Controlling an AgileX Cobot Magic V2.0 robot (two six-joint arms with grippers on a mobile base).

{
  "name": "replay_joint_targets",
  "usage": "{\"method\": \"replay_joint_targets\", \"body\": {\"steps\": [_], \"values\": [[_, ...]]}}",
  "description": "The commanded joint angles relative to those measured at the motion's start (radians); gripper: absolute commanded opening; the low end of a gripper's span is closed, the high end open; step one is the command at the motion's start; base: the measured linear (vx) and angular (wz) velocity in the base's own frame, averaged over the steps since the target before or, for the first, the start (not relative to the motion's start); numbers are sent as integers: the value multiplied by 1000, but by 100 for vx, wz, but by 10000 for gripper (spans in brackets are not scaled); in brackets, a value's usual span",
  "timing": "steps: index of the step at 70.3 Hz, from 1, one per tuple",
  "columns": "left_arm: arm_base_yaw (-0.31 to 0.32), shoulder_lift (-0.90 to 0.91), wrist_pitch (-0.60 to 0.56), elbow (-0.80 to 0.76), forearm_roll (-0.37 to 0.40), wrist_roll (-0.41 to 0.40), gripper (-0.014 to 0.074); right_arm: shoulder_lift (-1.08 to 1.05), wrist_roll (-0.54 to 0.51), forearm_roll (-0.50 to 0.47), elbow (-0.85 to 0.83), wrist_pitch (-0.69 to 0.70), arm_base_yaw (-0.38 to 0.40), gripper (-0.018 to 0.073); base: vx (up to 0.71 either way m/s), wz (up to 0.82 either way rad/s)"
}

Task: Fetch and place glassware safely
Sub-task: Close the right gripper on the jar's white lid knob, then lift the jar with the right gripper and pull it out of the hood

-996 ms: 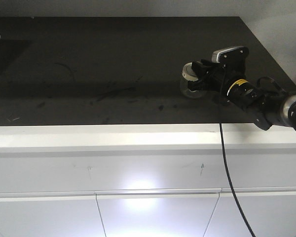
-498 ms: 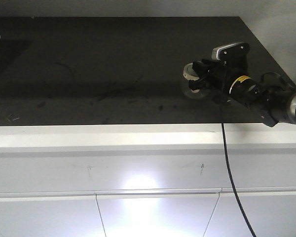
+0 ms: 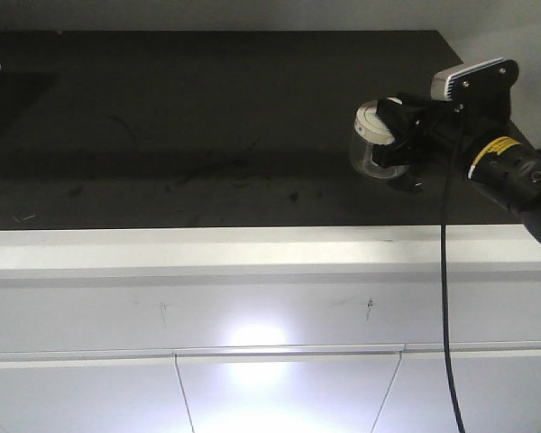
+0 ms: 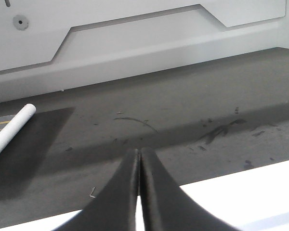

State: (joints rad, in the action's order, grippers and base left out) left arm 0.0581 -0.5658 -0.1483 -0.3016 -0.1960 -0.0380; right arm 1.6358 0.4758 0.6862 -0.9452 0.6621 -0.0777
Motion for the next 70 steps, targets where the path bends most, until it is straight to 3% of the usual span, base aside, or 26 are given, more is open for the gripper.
{"method": "replay_joint_targets", "body": {"steps": [1, 19, 26, 55, 70], "values": [[5, 1, -56, -25, 6, -8, -7, -133, 18, 7, 27, 95, 1, -3, 0, 0], [5, 1, 17, -25, 6, -9, -7, -344, 76, 91, 200, 99, 0, -3, 0, 0], [5, 1, 21, -25, 6, -9, -7, -404, 91, 106, 239, 87, -36, -3, 0, 0], [5, 1, 17, -25, 7, -9, -7, -473, 110, 111, 248, -37, -411, -3, 0, 0], [5, 1, 15, -25, 7, -9, -7, -480, 131, 112, 248, -61, -521, -3, 0, 0]]}}
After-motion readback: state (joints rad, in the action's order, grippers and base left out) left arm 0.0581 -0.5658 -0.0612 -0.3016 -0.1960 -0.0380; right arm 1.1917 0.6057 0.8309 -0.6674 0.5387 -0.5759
